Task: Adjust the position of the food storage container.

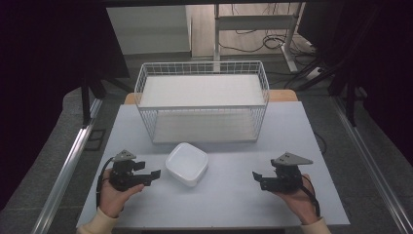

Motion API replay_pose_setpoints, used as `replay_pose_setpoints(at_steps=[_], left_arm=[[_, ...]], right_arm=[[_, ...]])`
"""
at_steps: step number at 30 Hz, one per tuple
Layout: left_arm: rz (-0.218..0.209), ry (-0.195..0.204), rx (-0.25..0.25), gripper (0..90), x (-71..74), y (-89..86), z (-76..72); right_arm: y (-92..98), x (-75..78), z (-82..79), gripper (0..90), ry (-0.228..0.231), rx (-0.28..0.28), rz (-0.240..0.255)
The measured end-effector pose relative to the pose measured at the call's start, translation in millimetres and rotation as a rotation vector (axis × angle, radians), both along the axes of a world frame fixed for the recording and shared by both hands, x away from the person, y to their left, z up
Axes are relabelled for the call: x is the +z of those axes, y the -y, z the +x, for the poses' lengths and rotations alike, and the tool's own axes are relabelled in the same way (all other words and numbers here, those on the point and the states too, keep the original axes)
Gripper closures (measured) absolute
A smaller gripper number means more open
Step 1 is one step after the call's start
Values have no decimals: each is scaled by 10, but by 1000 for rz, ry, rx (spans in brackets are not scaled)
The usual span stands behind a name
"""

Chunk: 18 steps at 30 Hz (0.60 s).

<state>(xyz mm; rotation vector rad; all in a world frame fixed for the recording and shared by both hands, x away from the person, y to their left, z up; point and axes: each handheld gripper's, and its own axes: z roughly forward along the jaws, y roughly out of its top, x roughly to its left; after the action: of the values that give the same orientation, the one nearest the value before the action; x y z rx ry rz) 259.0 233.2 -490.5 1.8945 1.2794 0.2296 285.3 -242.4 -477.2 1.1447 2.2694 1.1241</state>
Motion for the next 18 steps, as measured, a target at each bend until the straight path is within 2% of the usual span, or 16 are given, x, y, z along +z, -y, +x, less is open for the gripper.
replay_pose_setpoints(at_steps=[7, 13, 18], left_arm=[[4, 4, -3, 222, 5, 22, -5], [3, 1, -2, 222, 1, 13, 0], [-23, 14, -8, 214, 36, -6, -6]], right_arm=[[35, 31, -17, 192, -1, 2, 24], [42, 16, -12, 197, -6, 4, 23], [47, 14, -6, 210, -26, 14, 52]])
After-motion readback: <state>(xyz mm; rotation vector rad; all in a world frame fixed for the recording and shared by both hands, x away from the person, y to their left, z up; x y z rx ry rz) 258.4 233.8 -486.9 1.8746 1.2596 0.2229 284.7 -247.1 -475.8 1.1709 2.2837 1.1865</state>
